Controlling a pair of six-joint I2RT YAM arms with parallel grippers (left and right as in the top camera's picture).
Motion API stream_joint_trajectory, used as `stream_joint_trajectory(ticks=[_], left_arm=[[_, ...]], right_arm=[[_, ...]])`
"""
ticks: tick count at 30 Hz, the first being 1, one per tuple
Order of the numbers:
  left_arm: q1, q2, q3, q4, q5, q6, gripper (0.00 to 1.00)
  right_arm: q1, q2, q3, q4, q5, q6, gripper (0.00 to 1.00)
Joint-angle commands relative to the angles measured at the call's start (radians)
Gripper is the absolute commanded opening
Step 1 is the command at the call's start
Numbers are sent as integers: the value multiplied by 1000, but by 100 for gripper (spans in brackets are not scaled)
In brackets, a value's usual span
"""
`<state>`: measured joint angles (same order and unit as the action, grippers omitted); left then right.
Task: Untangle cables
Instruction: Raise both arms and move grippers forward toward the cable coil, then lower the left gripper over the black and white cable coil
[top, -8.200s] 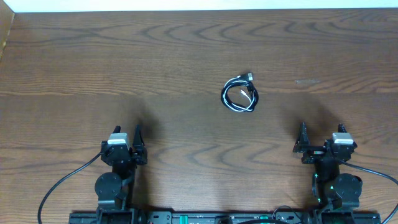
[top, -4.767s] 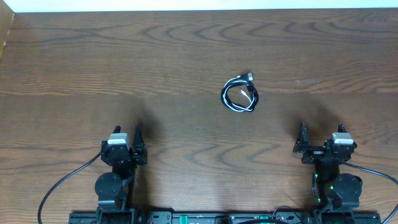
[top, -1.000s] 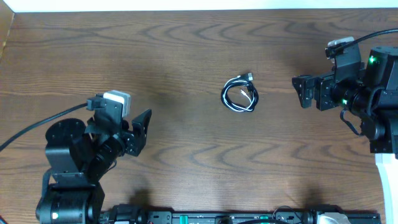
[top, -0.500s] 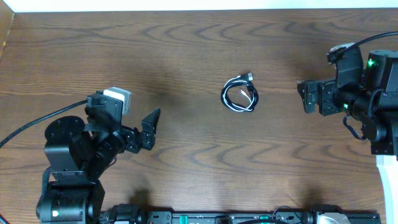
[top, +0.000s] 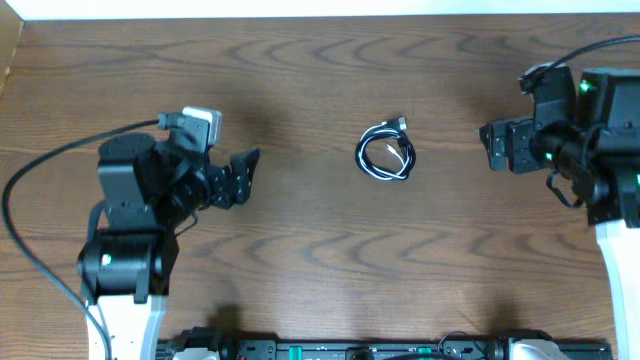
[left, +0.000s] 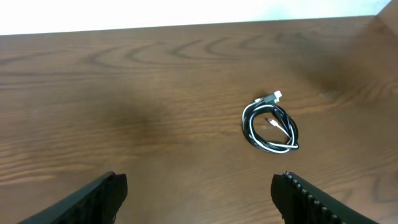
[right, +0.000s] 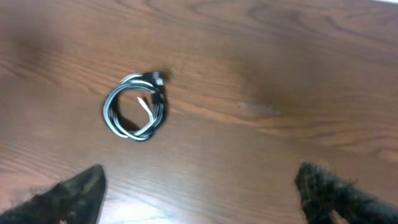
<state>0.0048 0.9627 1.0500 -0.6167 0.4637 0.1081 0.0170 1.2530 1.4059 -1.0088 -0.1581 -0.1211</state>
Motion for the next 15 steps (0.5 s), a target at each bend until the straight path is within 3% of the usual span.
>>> stream_joint_trajectory(ticks=[1, 3, 4, 8, 9, 11, 15], left_arm=[[-2, 66, 18, 32, 53, -51, 80], [-2, 97, 18, 31, 53, -75, 80], [-2, 111, 18, 29, 53, -84, 80], [-3, 161, 18, 16, 53, -84, 80], [-3, 169, 18, 12, 53, -84, 80], [-3, 190, 18, 8, 53, -83, 84], [-11, 221, 18, 10, 77, -79, 87]], right_arm=[[-4, 56, 17, 11, 25, -8, 78], [-4, 79, 17, 18, 26, -8, 49], [-4, 90, 17, 22, 25, -8, 45], [-4, 122, 17, 32, 25, -8, 43], [-4, 126, 17, 32, 25, -8, 51], [-4, 134, 17, 32, 24, -7, 99], [-4, 135, 17, 24, 13, -8, 99]])
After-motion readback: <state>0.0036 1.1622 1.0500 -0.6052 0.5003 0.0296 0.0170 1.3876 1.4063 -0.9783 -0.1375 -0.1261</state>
